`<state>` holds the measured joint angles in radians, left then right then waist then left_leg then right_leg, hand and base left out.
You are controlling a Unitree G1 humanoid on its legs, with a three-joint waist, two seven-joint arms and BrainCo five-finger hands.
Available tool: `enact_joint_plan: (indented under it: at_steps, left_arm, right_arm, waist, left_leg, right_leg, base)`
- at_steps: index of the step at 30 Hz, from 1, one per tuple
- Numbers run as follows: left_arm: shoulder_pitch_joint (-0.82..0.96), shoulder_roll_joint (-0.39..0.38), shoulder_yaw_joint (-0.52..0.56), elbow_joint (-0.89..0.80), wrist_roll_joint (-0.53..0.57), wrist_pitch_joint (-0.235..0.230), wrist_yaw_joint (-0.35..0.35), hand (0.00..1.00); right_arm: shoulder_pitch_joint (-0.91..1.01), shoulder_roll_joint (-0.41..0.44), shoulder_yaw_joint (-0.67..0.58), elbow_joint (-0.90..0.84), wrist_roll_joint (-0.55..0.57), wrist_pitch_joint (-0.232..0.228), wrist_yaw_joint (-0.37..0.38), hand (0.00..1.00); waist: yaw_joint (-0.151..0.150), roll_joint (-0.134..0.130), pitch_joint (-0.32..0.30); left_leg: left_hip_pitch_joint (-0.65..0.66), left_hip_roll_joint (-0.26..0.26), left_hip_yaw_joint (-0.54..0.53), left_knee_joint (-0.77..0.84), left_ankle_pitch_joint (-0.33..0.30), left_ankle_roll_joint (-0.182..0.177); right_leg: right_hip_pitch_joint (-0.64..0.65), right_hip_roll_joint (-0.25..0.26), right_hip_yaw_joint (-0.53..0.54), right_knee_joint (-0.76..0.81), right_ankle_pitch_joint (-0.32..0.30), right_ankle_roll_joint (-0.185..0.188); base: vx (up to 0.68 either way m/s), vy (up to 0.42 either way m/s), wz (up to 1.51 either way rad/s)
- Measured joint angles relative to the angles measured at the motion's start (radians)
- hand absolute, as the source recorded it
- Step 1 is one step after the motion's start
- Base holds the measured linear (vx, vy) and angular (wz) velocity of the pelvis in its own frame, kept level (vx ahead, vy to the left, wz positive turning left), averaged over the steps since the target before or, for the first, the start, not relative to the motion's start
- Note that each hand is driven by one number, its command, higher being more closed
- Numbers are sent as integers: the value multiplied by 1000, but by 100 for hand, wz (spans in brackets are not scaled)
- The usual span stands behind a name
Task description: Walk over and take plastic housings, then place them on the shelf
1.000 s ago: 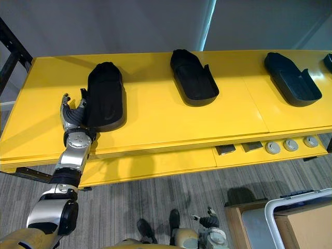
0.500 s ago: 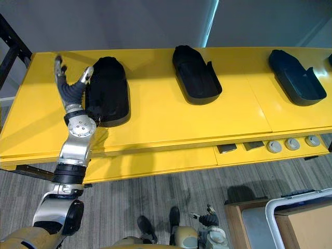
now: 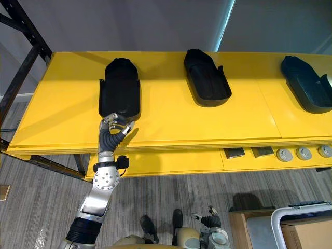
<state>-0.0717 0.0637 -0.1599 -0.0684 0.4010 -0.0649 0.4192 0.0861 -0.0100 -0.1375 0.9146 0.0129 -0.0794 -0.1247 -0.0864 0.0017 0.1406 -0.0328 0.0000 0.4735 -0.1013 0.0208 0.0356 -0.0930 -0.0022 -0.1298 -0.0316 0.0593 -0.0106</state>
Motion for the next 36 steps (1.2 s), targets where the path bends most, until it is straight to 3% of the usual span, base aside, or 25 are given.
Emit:
enact_joint_plan:
  at_steps: [4, 13, 28, 36]
  left_arm:
    - [4, 1, -5, 59, 58, 4, -2, 100]
    - [-60, 33, -2, 173, 122, 46, -1, 100]
    - [-280, 108, 56, 367, 142, 99, 0, 100]
    - [-316, 118, 57, 395, 141, 99, -3, 100]
  right_arm:
    - [0, -8, 3, -1, -1, 3, -1, 0]
    - [0, -11, 21, -1, -4, 5, -2, 0]
    - [-11, -9, 22, -1, -13, 9, -1, 0]
    - [-12, -9, 22, 0, -14, 9, 0, 0]
  waist:
    - [12, 9, -7]
    - [9, 6, -15]
    - [-17, 2, -16]
    - [-23, -6, -16]
  left_leg:
    - [2, 0, 9, -1, 0, 0]
    - [-7, 0, 25, 4, 3, 5]
    - [-29, -1, 50, 5, 4, 5]
    - [-37, -3, 50, 5, 4, 5]
  right_leg:
    - [-3, 0, 9, 2, -1, 1]
    - [-17, 1, 24, -2, -2, 4]
    - [-38, 5, 47, -27, 18, 3]
    - [-54, 3, 47, -27, 19, 4]
  base:
    - [-6, -6, -6]
    - [25, -10, -6]
    - [11, -5, -5]
    - [0, 0, 0]
